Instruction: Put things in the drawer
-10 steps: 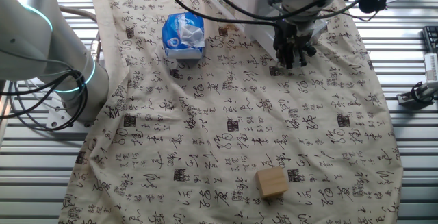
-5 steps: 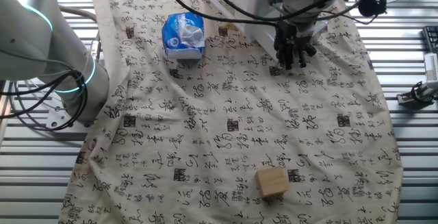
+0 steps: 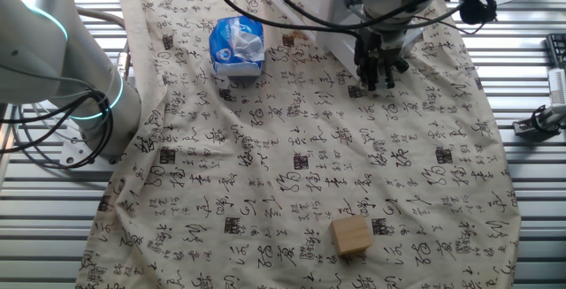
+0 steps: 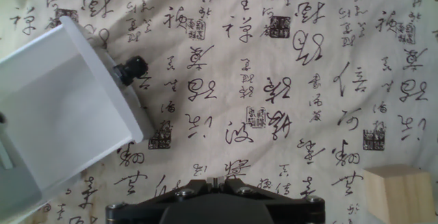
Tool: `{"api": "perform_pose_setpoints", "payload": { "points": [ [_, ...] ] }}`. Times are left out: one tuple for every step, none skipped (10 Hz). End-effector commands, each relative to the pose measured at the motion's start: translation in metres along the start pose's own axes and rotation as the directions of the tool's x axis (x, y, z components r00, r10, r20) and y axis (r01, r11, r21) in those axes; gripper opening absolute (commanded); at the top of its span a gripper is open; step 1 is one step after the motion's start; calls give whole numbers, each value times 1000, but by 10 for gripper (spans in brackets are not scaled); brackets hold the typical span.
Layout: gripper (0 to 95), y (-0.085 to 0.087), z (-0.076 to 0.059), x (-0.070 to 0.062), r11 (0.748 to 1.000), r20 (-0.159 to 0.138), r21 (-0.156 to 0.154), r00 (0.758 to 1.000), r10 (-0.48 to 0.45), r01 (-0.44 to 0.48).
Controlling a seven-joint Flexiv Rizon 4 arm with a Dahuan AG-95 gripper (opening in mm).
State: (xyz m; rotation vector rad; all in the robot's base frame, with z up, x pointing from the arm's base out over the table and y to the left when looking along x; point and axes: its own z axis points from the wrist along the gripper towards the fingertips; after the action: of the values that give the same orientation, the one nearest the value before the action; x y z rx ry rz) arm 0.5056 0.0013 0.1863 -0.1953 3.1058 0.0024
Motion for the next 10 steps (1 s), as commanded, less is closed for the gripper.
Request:
{"api": "perform_pose_setpoints", "payload": {
  "points": [
    [0,1,0,-3,1000,-5,-6,1000,-7,7],
    [0,1,1,-3,1000,-9,-5,1000,-8,8],
    [0,0,2,-4,1000,-10,-5,1000,-11,11],
    [0,0,3,-4,1000,-9,-4,1000,-10,10],
    [0,0,3,-4,1000,-8,-3,1000,-7,7],
    [0,0,3,-4,1000,-7,-2,1000,-6,6],
    [0,0,3,-4,1000,-6,-2,1000,-4,4],
    [0,0,2,-4,1000,-4,-4,1000,-5,5],
    [0,0,2,-4,1000,-4,-4,1000,-7,7],
    [0,0,1,-4,1000,-5,-4,1000,-8,8]
  ]
}}
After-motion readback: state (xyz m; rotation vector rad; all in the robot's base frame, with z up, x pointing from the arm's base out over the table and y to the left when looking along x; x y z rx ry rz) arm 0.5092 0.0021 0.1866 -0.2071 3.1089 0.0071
